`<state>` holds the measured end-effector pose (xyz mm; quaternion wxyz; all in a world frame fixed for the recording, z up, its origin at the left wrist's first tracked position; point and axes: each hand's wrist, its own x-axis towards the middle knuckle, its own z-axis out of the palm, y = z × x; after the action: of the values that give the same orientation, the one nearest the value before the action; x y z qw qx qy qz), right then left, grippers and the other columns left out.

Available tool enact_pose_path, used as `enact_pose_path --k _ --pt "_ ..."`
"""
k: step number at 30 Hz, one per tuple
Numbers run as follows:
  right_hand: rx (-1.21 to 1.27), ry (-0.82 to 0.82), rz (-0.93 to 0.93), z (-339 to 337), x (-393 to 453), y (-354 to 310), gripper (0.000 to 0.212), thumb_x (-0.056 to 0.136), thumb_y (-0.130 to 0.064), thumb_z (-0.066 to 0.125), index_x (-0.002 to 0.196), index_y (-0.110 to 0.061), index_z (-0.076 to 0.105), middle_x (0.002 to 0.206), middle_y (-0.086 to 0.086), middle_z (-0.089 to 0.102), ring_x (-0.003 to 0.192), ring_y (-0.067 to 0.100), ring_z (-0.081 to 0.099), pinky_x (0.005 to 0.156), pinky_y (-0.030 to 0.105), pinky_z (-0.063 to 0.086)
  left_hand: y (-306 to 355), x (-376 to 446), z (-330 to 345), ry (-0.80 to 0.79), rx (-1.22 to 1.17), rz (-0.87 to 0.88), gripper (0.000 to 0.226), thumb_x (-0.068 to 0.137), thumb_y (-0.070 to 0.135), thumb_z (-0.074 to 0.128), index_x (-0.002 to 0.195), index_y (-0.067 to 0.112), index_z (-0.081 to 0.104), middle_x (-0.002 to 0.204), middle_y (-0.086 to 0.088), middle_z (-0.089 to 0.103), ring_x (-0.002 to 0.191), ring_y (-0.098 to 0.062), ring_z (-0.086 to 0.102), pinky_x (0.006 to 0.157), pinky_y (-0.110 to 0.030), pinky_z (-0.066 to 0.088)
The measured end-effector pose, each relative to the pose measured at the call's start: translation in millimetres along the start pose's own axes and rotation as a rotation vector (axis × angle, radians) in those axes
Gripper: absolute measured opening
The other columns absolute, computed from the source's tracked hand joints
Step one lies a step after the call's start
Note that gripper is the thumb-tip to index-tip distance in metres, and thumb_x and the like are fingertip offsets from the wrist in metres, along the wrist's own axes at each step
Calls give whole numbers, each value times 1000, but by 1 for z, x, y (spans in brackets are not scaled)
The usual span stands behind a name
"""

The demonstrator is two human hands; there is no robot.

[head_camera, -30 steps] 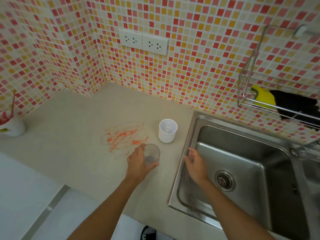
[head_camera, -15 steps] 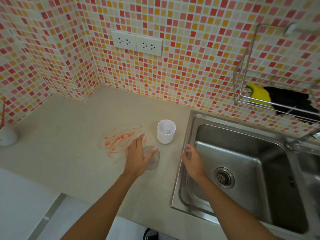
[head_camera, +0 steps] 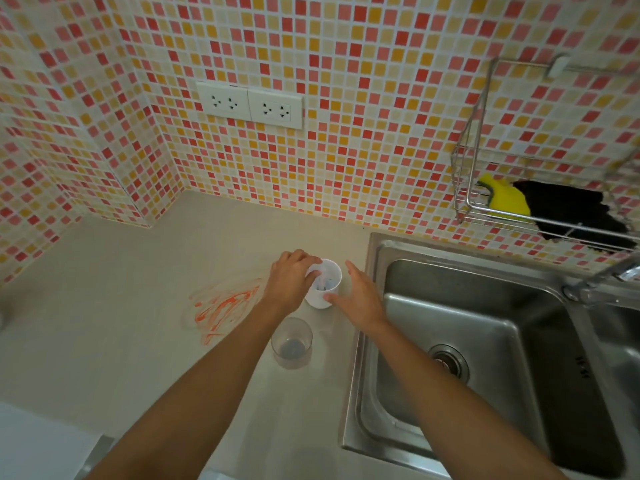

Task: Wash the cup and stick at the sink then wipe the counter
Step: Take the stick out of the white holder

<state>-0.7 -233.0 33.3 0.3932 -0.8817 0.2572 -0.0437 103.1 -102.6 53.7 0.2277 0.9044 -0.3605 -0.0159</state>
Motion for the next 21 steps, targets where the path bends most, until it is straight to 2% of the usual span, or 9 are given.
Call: enact_pose_path --k 5,7,10,14,17,19,21 --pt "36 -79 22 10 16 5 90 76 -51 74 147 -26 26 148 0 41 133 23 41 107 39 35 -7 19 8 -117 120 113 32 99 24 45 128 27 59 129 -2 57 111 -23 50 93 -32 37" --pt "48 -107 11 13 19 7 91 73 -55 74 147 -29 27 145 -1 45 130 22 45 105 41 39 -9 24 9 -112 147 140 30 98 22 47 124 27 62 126 -1 61 108 -23 53 91 -31 37" --pt "85 -142 29 16 22 3 91 77 -49 73 149 -28 23 149 1 40 133 23 40 108 42 36 -9 28 10 -73 152 196 28 96 22 53 121 24 65 119 -3 66 104 -24 57 93 -34 38" --pt "133 -142 53 23 27 1 87 76 -53 72 146 -31 26 147 0 44 130 25 46 107 42 40 -9 32 10 -92 188 275 21 90 19 63 108 18 73 107 -6 72 95 -26 62 88 -38 48" --pt "136 -130 66 25 28 3 87 74 -53 74 145 -31 28 144 0 46 127 24 48 105 44 42 -8 36 7 -125 216 339 25 63 5 86 86 7 78 81 -15 74 70 -31 66 70 -38 58" --pt "149 -123 69 26 28 2 86 74 -52 74 144 -31 30 144 0 46 126 24 49 105 44 42 -5 36 5 -160 251 377 32 48 5 92 76 2 77 71 -17 72 59 -31 65 64 -33 58" --pt "166 -120 75 26 28 2 84 74 -53 73 143 -31 30 144 0 46 126 24 49 105 45 42 -4 35 5 -139 286 420 37 36 6 96 66 4 75 62 -13 69 50 -27 62 58 -29 55"
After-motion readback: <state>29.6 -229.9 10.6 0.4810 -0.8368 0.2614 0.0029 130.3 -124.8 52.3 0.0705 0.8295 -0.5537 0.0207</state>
